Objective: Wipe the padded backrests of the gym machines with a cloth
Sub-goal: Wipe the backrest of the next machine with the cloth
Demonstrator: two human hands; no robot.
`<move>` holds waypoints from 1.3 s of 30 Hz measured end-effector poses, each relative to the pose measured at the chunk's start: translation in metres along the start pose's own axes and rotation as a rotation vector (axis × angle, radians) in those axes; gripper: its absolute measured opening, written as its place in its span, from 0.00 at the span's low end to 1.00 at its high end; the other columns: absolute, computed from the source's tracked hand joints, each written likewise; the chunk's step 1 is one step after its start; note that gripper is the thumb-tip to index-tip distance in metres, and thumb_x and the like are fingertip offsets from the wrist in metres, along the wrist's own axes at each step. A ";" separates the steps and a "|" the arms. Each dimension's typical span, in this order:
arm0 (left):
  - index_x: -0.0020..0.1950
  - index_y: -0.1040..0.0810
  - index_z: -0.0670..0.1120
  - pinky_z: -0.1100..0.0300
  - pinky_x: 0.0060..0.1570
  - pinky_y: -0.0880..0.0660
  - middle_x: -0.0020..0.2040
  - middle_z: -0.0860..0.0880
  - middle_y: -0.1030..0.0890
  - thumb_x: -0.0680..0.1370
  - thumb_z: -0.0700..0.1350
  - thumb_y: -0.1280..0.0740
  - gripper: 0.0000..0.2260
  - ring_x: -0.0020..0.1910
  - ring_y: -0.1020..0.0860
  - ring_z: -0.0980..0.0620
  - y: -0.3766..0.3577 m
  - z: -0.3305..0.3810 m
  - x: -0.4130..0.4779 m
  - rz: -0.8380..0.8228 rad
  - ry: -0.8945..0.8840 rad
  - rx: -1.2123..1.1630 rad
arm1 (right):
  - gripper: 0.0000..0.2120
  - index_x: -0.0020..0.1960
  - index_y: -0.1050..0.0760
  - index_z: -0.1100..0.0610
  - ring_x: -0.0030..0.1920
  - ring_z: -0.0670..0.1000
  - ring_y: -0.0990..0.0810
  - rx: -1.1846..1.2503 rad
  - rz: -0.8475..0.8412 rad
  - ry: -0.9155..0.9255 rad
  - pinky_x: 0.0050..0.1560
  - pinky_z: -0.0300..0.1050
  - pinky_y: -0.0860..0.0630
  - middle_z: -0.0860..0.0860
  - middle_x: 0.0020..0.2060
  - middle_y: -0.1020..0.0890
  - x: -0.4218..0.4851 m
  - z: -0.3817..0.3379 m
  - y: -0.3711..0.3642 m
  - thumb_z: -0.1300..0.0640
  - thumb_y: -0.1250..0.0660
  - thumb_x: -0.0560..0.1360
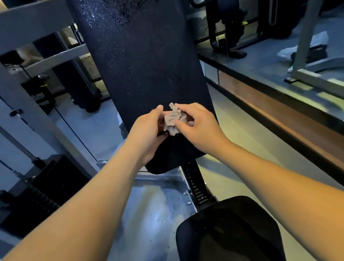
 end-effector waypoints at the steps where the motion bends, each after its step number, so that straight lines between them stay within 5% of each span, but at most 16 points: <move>1: 0.61 0.17 0.42 0.55 0.61 0.26 0.57 0.47 0.15 0.85 0.50 0.42 0.17 0.58 0.19 0.52 0.002 0.008 0.001 -0.010 -0.022 0.066 | 0.21 0.70 0.24 0.51 0.53 0.39 0.24 -0.020 0.016 0.021 0.56 0.34 0.25 0.46 0.55 0.23 0.006 -0.003 0.002 0.55 0.30 0.78; 4: 0.63 0.17 0.49 0.59 0.61 0.26 0.59 0.55 0.18 0.82 0.48 0.37 0.13 0.63 0.22 0.55 0.019 0.034 0.010 0.143 -0.247 0.489 | 0.20 0.70 0.24 0.53 0.54 0.40 0.27 -0.138 0.106 0.106 0.58 0.28 0.31 0.48 0.56 0.23 0.041 -0.016 0.015 0.58 0.32 0.78; 7: 0.72 0.24 0.49 0.52 0.75 0.37 0.74 0.47 0.29 0.80 0.44 0.36 0.20 0.75 0.34 0.48 0.036 0.049 0.020 0.313 -0.466 1.077 | 0.22 0.73 0.28 0.56 0.64 0.52 0.29 -0.268 0.218 0.110 0.67 0.45 0.29 0.52 0.63 0.27 0.085 -0.025 0.023 0.61 0.36 0.79; 12: 0.83 0.47 0.50 0.48 0.79 0.50 0.83 0.46 0.58 0.80 0.47 0.36 0.34 0.81 0.60 0.43 0.045 0.031 0.029 0.191 -0.393 1.590 | 0.21 0.72 0.28 0.57 0.65 0.60 0.32 -0.488 0.229 0.195 0.62 0.49 0.29 0.56 0.69 0.30 0.094 -0.023 -0.005 0.60 0.34 0.80; 22: 0.83 0.55 0.52 0.46 0.76 0.40 0.82 0.49 0.65 0.79 0.48 0.34 0.39 0.80 0.65 0.43 0.045 0.026 0.030 0.197 -0.333 1.732 | 0.16 0.63 0.22 0.59 0.46 0.58 0.28 -0.579 -0.084 0.493 0.43 0.55 0.23 0.57 0.57 0.22 -0.015 0.040 -0.034 0.65 0.33 0.76; 27: 0.83 0.55 0.53 0.47 0.74 0.38 0.82 0.49 0.65 0.80 0.49 0.35 0.38 0.80 0.64 0.43 0.041 0.029 0.028 0.191 -0.276 1.734 | 0.16 0.65 0.24 0.57 0.59 0.60 0.28 -0.534 0.228 0.315 0.59 0.52 0.26 0.55 0.61 0.25 0.077 0.006 0.031 0.63 0.35 0.78; 32: 0.83 0.54 0.51 0.48 0.78 0.45 0.82 0.47 0.63 0.80 0.51 0.36 0.37 0.80 0.63 0.41 0.035 0.032 0.027 0.189 -0.267 1.780 | 0.15 0.61 0.24 0.57 0.51 0.57 0.29 -0.612 0.094 0.367 0.53 0.54 0.25 0.55 0.58 0.24 0.044 0.020 0.003 0.64 0.34 0.75; 35: 0.83 0.48 0.50 0.46 0.76 0.39 0.82 0.45 0.58 0.80 0.51 0.37 0.34 0.80 0.59 0.40 0.035 0.035 0.029 0.226 -0.300 1.780 | 0.14 0.60 0.23 0.56 0.51 0.56 0.28 -0.568 0.013 0.411 0.52 0.53 0.23 0.54 0.56 0.24 0.023 0.030 0.007 0.62 0.33 0.75; 39: 0.71 0.24 0.49 0.47 0.62 0.29 0.75 0.45 0.35 0.80 0.51 0.37 0.20 0.74 0.39 0.41 0.032 0.054 0.030 0.369 -0.483 1.734 | 0.16 0.63 0.24 0.57 0.61 0.58 0.26 -0.421 0.283 0.263 0.64 0.43 0.32 0.55 0.59 0.25 0.081 0.004 0.046 0.64 0.36 0.76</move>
Point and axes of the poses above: each hand's wrist, its own x-axis towards the middle knuckle, its own y-axis out of the back of the hand, z = x × y, the point moved 4 cm from there along x, towards the middle knuckle
